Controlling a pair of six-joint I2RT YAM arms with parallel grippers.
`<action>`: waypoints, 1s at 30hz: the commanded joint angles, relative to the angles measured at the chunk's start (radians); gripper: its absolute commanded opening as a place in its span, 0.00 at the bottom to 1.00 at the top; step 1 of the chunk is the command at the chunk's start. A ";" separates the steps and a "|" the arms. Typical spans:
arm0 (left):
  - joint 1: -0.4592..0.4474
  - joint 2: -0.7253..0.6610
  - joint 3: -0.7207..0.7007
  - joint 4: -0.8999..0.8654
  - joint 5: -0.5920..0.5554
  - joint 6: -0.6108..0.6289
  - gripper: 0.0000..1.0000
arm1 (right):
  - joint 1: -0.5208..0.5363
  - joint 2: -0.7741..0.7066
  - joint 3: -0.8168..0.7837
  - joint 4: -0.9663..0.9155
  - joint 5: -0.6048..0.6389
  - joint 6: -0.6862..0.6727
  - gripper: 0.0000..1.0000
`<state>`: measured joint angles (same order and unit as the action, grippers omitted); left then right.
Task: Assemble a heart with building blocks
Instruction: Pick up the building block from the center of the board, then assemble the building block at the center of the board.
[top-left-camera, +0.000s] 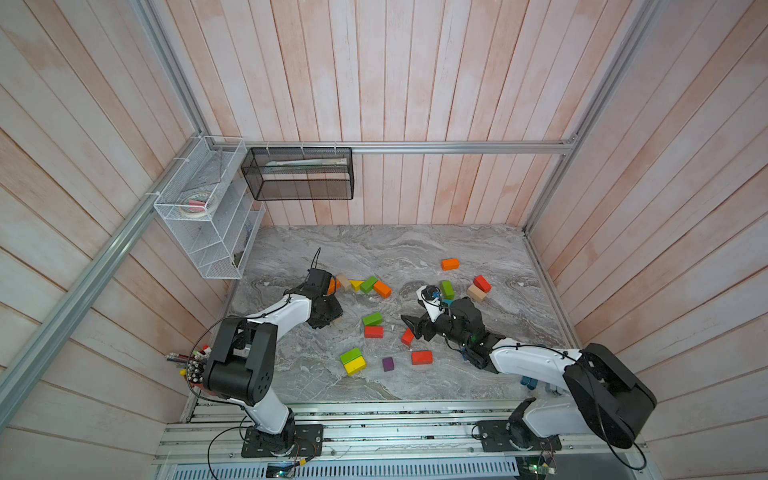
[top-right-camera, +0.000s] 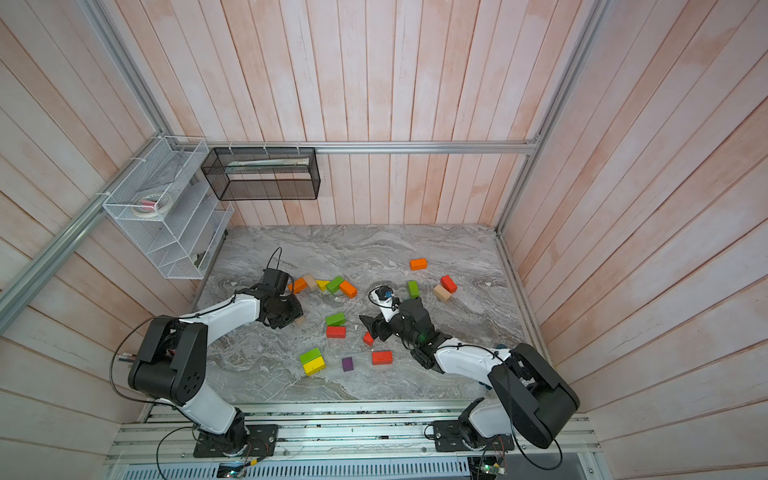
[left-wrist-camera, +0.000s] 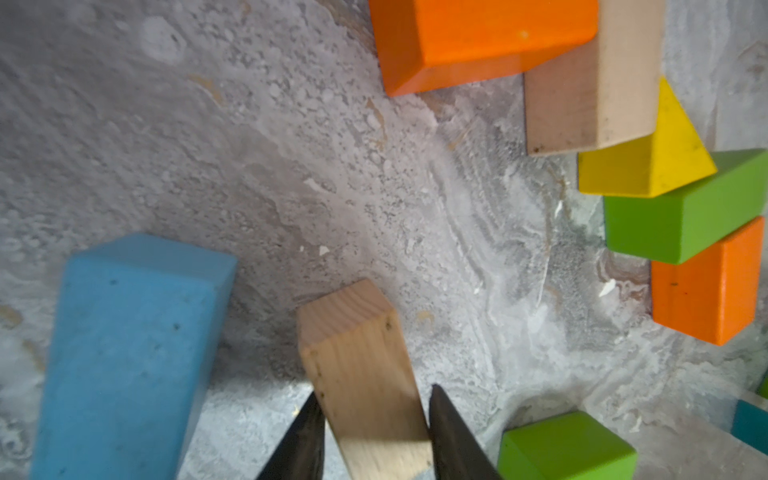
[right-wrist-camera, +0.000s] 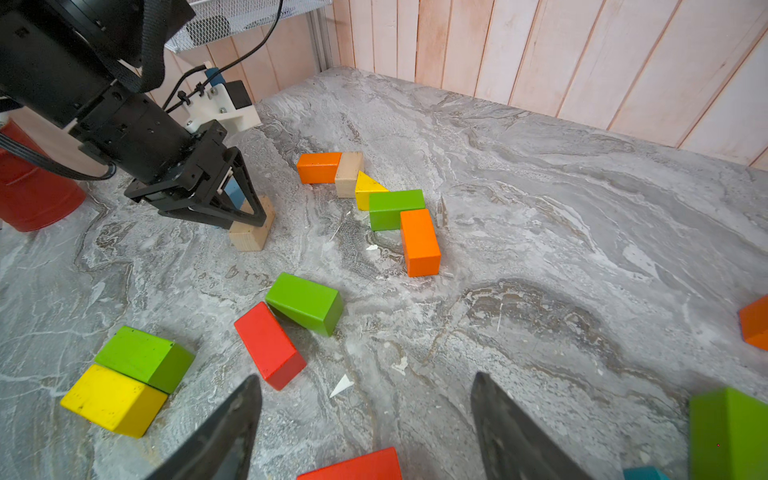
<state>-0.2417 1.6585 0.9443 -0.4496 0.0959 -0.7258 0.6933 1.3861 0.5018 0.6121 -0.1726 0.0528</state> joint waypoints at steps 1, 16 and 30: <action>-0.004 0.022 0.036 0.012 -0.022 0.006 0.40 | 0.007 0.011 0.012 -0.002 0.020 0.010 0.79; -0.003 0.099 0.141 0.001 -0.056 -0.004 0.32 | 0.006 0.015 0.015 -0.007 0.035 0.005 0.79; -0.001 0.117 0.147 0.024 -0.068 -0.048 0.28 | 0.006 0.009 0.015 -0.009 0.042 0.003 0.79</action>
<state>-0.2417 1.7473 1.0706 -0.4316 0.0513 -0.7567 0.6933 1.3933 0.5018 0.6086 -0.1463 0.0525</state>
